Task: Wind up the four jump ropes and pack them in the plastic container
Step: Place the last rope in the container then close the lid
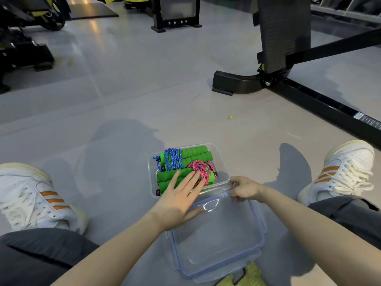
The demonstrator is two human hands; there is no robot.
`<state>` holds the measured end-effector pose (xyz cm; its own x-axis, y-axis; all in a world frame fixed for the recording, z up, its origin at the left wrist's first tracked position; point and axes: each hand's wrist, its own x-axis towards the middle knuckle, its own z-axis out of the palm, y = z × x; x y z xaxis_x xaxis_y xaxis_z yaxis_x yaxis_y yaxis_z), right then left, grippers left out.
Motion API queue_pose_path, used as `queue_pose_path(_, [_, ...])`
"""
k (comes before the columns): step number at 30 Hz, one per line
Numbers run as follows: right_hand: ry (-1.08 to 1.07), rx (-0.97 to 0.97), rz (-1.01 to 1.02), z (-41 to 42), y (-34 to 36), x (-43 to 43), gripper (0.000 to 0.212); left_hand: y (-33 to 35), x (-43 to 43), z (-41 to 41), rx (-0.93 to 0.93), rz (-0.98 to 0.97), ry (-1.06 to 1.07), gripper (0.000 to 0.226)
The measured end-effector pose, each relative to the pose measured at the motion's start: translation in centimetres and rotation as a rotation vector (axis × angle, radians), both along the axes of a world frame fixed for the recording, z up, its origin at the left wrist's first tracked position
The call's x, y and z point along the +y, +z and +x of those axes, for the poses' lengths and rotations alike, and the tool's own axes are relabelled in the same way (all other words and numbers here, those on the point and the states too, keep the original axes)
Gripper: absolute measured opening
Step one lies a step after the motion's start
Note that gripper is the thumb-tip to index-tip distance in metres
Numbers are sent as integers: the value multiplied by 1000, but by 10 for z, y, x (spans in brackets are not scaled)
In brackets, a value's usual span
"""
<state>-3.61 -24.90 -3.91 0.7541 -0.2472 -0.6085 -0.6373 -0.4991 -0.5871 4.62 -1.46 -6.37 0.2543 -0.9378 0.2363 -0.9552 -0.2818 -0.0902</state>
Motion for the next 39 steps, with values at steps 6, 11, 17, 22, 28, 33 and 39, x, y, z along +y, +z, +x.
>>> queue_pose_path(6, [114, -136, 109, 1, 51, -10, 16, 29, -9, 2, 17, -171, -51, 61])
queue_pose_path(11, [121, -389, 153, 26, 100, -12, 11, 85, -22, 12, 433, -240, 187, 60])
queue_pose_path(17, [-193, -821, 169, 49, 146, -11, 24, 145, -23, 42, 368, -517, 225, 24])
queue_pose_path(22, [-787, -549, 475, 57, 150, -28, 51, 158, -13, 64, -315, -686, 57, 21])
queue_pose_path(28, [-635, -343, 863, 60, 106, -11, 21, 106, -2, 55, -561, -495, -205, 20])
queue_pose_path(33, [-631, -405, 788, 57, 60, -3, 22, 56, 0, 53, -278, -385, -165, 33])
queue_pose_path(39, [-656, -364, 623, 47, 36, -11, 26, 32, 10, 68, 448, -487, 784, 52])
